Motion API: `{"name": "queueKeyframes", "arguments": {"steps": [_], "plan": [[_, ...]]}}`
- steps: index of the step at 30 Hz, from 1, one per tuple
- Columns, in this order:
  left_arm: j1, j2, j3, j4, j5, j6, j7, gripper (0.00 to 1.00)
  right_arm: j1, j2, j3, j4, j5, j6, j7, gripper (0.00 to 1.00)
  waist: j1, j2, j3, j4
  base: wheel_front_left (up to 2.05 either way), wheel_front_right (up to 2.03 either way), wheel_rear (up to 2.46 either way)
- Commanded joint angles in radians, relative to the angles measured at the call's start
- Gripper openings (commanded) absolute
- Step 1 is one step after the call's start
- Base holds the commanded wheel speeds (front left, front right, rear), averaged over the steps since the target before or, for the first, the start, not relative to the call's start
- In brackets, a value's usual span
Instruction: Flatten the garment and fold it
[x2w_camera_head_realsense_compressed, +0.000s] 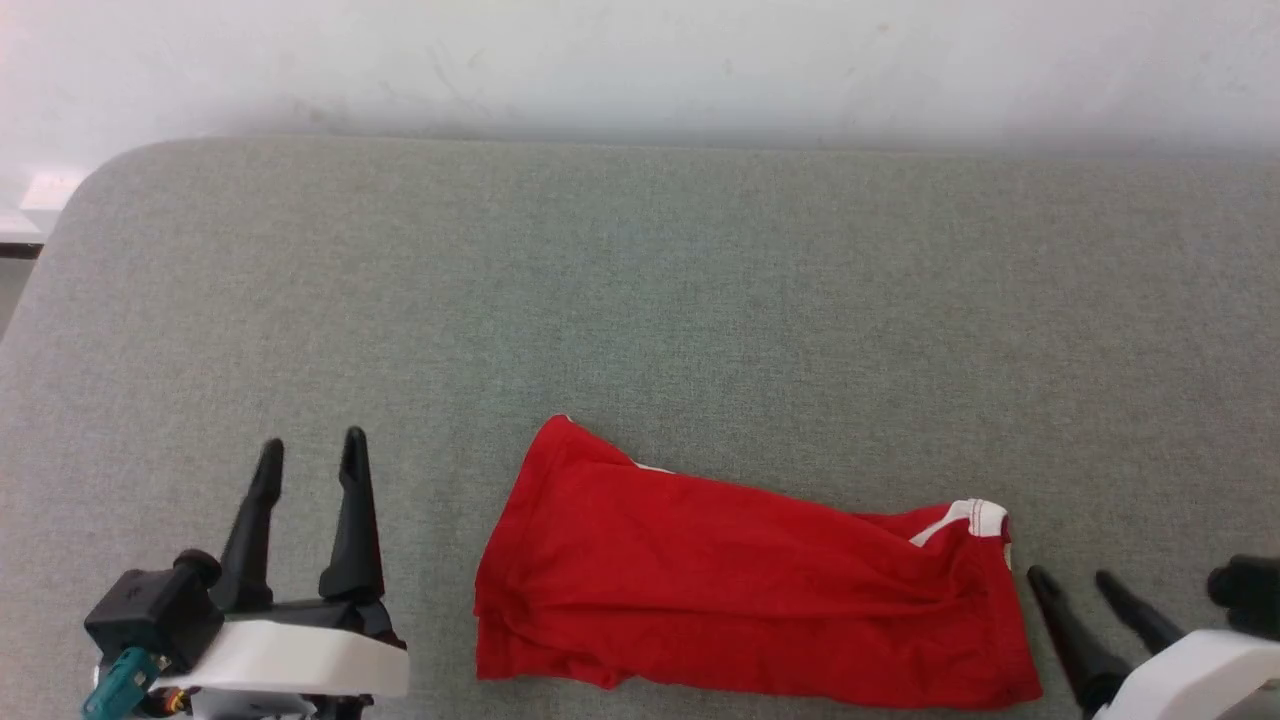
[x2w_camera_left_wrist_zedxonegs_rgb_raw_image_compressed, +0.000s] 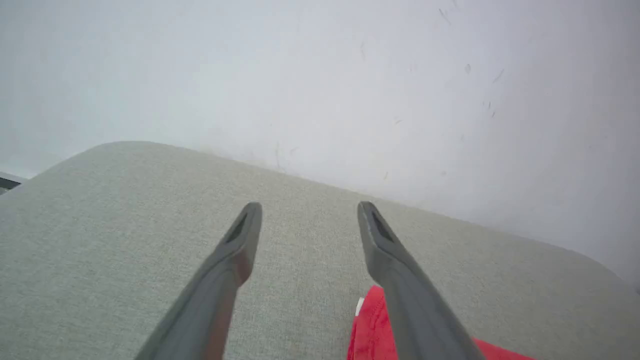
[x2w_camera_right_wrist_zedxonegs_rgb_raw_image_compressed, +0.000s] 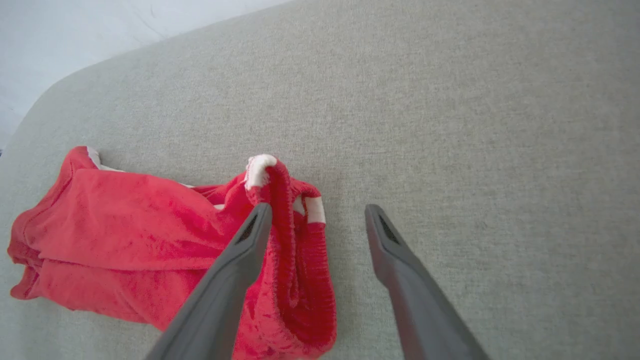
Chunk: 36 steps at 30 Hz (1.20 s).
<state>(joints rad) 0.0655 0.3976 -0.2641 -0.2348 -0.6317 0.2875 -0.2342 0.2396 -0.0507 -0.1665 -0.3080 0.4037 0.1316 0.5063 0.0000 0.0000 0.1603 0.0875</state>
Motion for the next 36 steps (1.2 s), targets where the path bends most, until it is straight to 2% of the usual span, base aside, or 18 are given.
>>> {"name": "queueKeyframes", "arguments": {"steps": [1, 5, 10, 18, 19, 20, 21, 22, 28, 36], "plan": [[0.003, -0.009, 0.013, -0.007, 0.039, 0.011, -0.016, 1.00, 0.015, 0.001, 0.010, 0.013, 0.007, -0.001, -0.008, 1.00, 0.0000, 0.0000, -0.005, -0.001, 0.00, 0.00, 0.00], [0.001, -0.036, 0.040, -0.027, 0.164, 0.023, -0.026, 1.00, 0.030, 0.001, 0.032, 0.063, 0.002, -0.001, -0.010, 1.00, 0.0000, 0.0000, -0.010, 0.006, 0.00, 0.00, 0.00], [0.017, -0.059, 0.068, -0.041, 0.303, 0.014, -0.027, 1.00, 0.015, 0.001, 0.040, 0.132, -0.016, -0.001, -0.022, 1.00, 0.0000, 0.0000, -0.011, 0.020, 0.00, 0.00, 0.00], [0.041, -0.110, 0.090, -0.017, 0.338, -0.032, -0.027, 1.00, -0.012, 0.001, 0.058, 0.227, -0.032, -0.001, -0.029, 1.00, 0.0000, 0.0000, -0.024, 0.043, 0.00, 0.00, 0.00], [0.043, -0.117, 0.092, -0.014, 0.340, -0.038, -0.027, 1.00, -0.014, 0.001, 0.064, 0.238, -0.028, -0.001, -0.024, 0.89, 0.0000, 0.0000, -0.025, 0.046, 0.00, 0.00, 0.00], [0.044, -0.124, 0.094, -0.011, 0.342, -0.044, -0.027, 1.00, -0.017, 0.001, 0.068, 0.250, -0.018, -0.001, -0.020, 0.48, 0.0000, 0.0000, -0.026, 0.048, 0.00, 0.00, 0.00], [0.044, -0.129, 0.097, -0.009, 0.345, -0.050, -0.027, 1.00, -0.021, 0.001, 0.069, 0.263, -0.006, -0.001, -0.019, 0.30, 0.0000, 0.0000, -0.027, 0.050, 0.00, 0.00, 0.00], [0.045, -0.135, 0.099, -0.006, 0.347, -0.056, -0.027, 1.00, -0.025, 0.001, 0.068, 0.276, 0.003, -0.001, -0.018, 0.00, 0.0000, 0.0000, -0.027, 0.052, 0.00, 0.00, 0.00], [0.044, -0.166, 0.117, 0.003, 0.358, -0.086, -0.027, 1.00, -0.071, 0.001, 0.048, 0.322, 0.005, -0.001, -0.047, 0.00, 0.0000, 0.0000, -0.018, 0.059, 0.00, 0.00, 0.00], [0.044, -0.194, 0.144, 0.019, 0.370, -0.118, -0.027, 1.00, -0.128, 0.001, -0.038, 0.303, -0.034, -0.001, -0.038, 0.00, 0.0000, 0.0000, -0.012, 0.058, 0.00, 0.00, 0.00]]}}
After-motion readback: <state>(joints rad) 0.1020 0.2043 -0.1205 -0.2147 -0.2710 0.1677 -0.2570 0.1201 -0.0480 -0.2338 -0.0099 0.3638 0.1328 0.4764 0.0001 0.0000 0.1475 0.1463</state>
